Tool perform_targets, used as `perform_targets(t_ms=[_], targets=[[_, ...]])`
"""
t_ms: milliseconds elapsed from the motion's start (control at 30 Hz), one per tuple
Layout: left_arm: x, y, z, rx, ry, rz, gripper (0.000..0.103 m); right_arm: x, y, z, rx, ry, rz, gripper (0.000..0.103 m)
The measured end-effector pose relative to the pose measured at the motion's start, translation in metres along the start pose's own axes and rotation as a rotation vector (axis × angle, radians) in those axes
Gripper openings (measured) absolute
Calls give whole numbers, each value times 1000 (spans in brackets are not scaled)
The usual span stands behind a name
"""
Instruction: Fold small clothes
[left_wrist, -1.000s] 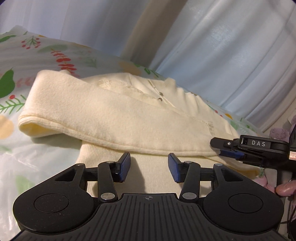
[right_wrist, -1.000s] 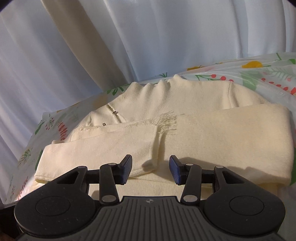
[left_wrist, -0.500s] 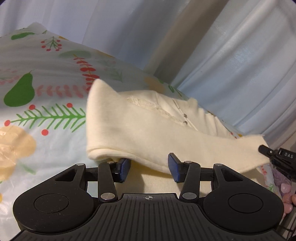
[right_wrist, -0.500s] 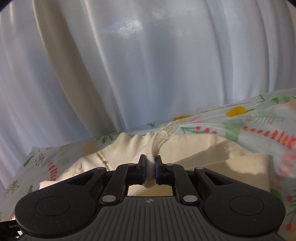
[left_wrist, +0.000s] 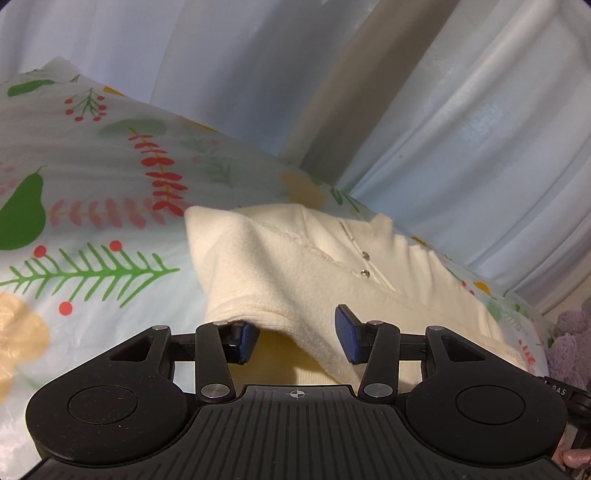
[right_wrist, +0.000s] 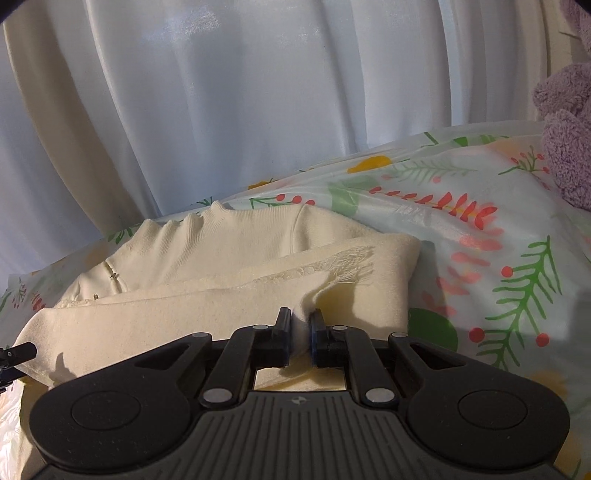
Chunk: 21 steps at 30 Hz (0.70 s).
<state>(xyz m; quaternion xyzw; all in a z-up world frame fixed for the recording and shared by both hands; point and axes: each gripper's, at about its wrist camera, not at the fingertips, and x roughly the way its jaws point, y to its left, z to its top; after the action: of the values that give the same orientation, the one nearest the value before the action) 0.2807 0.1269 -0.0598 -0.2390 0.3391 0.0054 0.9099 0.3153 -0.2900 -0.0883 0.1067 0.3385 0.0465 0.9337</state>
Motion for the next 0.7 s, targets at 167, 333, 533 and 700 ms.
perform_targets(t_ms=[167,333,533,700], targets=[[8,-3,-6,19,32,2,50,-3,-4,3,-17,-85,-107,9],[-2,2,-13,36,59,0,56,-5,-21,-2,27,10,-84,13],[-17,11,-12,20,78,-20,57,-27,-14,10,39,-34,-49,15],[-20,12,-13,15,68,-12,58,-15,24,10,-53,7,74,16]])
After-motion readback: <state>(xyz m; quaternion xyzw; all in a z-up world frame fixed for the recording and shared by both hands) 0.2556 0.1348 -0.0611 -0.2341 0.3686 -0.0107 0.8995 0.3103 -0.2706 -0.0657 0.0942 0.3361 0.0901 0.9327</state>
